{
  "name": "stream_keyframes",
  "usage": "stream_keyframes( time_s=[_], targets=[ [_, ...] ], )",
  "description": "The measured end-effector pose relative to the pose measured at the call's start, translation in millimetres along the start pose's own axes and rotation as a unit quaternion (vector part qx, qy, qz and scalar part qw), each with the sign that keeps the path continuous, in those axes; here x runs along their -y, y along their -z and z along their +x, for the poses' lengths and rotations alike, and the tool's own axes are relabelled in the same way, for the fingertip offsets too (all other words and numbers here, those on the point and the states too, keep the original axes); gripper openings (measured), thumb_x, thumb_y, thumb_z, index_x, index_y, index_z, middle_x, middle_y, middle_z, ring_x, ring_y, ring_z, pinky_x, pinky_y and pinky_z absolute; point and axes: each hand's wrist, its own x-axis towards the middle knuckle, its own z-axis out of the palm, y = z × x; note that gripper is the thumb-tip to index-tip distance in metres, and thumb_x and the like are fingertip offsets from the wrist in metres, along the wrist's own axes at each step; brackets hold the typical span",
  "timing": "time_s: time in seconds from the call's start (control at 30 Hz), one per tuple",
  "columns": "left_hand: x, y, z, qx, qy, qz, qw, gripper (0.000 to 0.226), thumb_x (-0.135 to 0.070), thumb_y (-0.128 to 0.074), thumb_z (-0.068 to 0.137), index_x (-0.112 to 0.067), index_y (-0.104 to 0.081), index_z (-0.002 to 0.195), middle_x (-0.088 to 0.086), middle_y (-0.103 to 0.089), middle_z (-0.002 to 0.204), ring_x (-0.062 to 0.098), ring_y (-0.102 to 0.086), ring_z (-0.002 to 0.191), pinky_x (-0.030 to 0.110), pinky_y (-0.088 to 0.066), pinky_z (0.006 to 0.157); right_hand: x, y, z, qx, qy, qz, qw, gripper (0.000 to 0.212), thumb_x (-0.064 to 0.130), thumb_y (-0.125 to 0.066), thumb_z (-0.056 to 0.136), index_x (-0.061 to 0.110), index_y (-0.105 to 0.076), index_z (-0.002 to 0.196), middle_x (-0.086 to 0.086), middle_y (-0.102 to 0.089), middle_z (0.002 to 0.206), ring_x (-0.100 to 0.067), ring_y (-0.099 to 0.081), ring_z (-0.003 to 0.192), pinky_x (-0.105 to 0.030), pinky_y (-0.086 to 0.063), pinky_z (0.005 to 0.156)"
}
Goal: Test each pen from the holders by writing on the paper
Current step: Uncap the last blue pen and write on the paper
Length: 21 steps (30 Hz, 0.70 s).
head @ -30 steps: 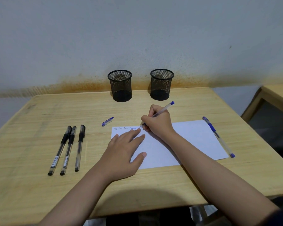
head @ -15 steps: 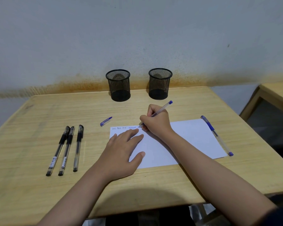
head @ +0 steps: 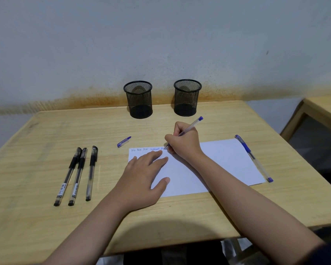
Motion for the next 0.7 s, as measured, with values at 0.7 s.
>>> stream_keyframes(
  time_s=[0.7],
  targets=[
    [2.1, -1.3, 0.2, -0.002, 0.000, -0.001, 1.000, 0.068, -0.060, -0.023, 0.079, -0.034, -0.034, 0.140, -0.015, -0.025, 0.151, 0.004, -0.019, 0.138, 0.039, -0.009, 0.116, -4.7, -1.6, 2.0, -0.042, 0.004, -0.016, 0.999, 0.035, -0.002, -0.062, 0.077, 0.014, -0.040, 0.056, -0.009, -0.044, 0.053, -0.025, -0.058, 0.051, -0.028, -0.052, 0.049]
  ],
)
